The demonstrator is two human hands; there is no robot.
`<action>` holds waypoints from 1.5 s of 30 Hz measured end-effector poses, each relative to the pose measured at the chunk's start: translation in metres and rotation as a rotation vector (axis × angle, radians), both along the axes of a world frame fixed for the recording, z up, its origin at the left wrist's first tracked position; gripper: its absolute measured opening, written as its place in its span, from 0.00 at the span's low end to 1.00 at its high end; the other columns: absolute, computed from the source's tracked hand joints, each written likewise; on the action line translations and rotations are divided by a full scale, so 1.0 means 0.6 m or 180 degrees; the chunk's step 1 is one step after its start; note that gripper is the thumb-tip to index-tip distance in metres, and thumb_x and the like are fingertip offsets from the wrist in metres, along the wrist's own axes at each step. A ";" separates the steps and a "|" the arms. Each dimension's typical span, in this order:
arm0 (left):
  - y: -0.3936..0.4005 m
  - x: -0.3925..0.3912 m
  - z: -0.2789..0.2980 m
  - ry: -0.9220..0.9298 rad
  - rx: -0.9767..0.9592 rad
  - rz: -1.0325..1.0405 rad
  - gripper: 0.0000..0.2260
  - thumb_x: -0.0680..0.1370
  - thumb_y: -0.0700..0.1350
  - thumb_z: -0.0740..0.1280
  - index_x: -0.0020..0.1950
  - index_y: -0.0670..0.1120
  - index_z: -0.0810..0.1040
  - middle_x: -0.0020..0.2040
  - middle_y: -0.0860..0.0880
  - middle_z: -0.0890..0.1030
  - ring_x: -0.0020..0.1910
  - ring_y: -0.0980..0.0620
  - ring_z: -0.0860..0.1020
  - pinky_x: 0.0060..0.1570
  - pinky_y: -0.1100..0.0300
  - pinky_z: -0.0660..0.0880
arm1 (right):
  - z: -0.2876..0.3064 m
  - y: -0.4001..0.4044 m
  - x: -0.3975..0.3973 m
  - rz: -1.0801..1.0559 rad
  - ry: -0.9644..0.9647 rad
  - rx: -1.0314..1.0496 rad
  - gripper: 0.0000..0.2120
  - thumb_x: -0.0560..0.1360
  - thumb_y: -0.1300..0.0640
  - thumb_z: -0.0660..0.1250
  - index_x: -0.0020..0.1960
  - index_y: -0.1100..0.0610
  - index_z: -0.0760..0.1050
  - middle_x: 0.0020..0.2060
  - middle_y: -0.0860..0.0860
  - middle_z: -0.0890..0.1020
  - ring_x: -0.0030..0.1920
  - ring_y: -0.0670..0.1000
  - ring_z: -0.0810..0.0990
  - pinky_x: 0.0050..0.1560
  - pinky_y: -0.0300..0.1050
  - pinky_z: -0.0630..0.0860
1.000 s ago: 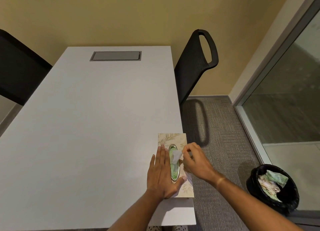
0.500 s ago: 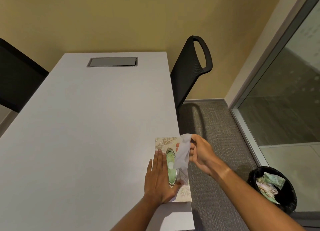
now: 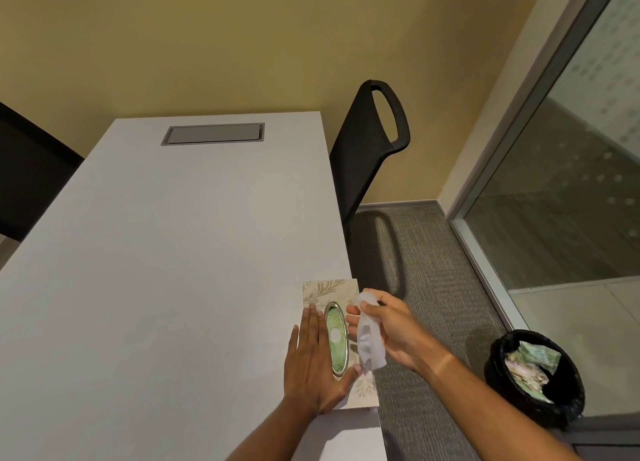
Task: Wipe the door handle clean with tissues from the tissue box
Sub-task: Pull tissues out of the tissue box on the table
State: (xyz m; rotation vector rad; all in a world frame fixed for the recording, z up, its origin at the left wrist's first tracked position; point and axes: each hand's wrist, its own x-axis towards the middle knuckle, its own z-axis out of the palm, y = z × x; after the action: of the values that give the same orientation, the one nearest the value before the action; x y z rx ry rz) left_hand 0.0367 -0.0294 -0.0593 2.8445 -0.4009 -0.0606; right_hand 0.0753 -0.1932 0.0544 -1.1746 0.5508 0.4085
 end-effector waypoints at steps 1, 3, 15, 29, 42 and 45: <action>0.000 0.000 -0.002 0.0004 0.0016 -0.0008 0.48 0.74 0.76 0.51 0.80 0.40 0.56 0.80 0.41 0.56 0.79 0.41 0.56 0.73 0.47 0.50 | -0.002 0.002 -0.001 0.0069 -0.0029 -0.0176 0.09 0.80 0.63 0.60 0.59 0.60 0.73 0.52 0.64 0.83 0.53 0.62 0.83 0.53 0.59 0.80; 0.001 0.003 -0.004 0.0008 0.0030 -0.0013 0.48 0.74 0.76 0.50 0.79 0.40 0.59 0.79 0.40 0.59 0.78 0.40 0.59 0.74 0.46 0.54 | -0.005 0.006 -0.004 0.0231 -0.0087 -0.0545 0.09 0.82 0.60 0.56 0.56 0.58 0.75 0.51 0.62 0.83 0.52 0.60 0.83 0.51 0.57 0.80; 0.001 0.004 -0.005 -0.0065 -0.0123 0.0047 0.48 0.74 0.76 0.52 0.78 0.39 0.61 0.78 0.39 0.63 0.76 0.40 0.63 0.73 0.46 0.56 | 0.014 0.000 0.009 0.0458 -0.0265 -0.2194 0.20 0.77 0.51 0.64 0.29 0.56 0.74 0.28 0.54 0.80 0.30 0.52 0.80 0.31 0.45 0.80; 0.000 0.006 -0.017 0.0014 -0.0411 -0.0033 0.47 0.73 0.76 0.52 0.79 0.40 0.61 0.78 0.39 0.62 0.76 0.38 0.64 0.71 0.40 0.63 | 0.007 -0.018 -0.032 -0.0544 0.0000 0.0765 0.16 0.78 0.53 0.62 0.53 0.66 0.79 0.46 0.62 0.84 0.46 0.58 0.83 0.55 0.55 0.78; 0.004 0.010 -0.016 -0.0009 -0.0295 -0.0080 0.47 0.73 0.76 0.49 0.78 0.40 0.61 0.78 0.38 0.62 0.75 0.36 0.65 0.70 0.39 0.61 | 0.000 -0.008 -0.081 -0.1249 -0.0270 0.0299 0.08 0.79 0.68 0.60 0.54 0.65 0.77 0.47 0.60 0.84 0.47 0.55 0.82 0.44 0.44 0.82; 0.004 0.009 -0.013 -0.0007 -0.0304 -0.0140 0.47 0.74 0.75 0.49 0.78 0.40 0.61 0.77 0.37 0.63 0.74 0.36 0.65 0.70 0.38 0.61 | 0.006 -0.013 -0.088 -0.1332 -0.0217 0.0033 0.08 0.81 0.62 0.58 0.52 0.60 0.76 0.43 0.57 0.83 0.44 0.53 0.81 0.37 0.46 0.81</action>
State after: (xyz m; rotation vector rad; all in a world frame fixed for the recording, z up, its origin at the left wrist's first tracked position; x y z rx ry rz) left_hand 0.0421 -0.0267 -0.0673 2.7422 -0.4544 -0.0457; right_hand 0.0225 -0.2010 0.0579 -1.0266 0.7146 0.0132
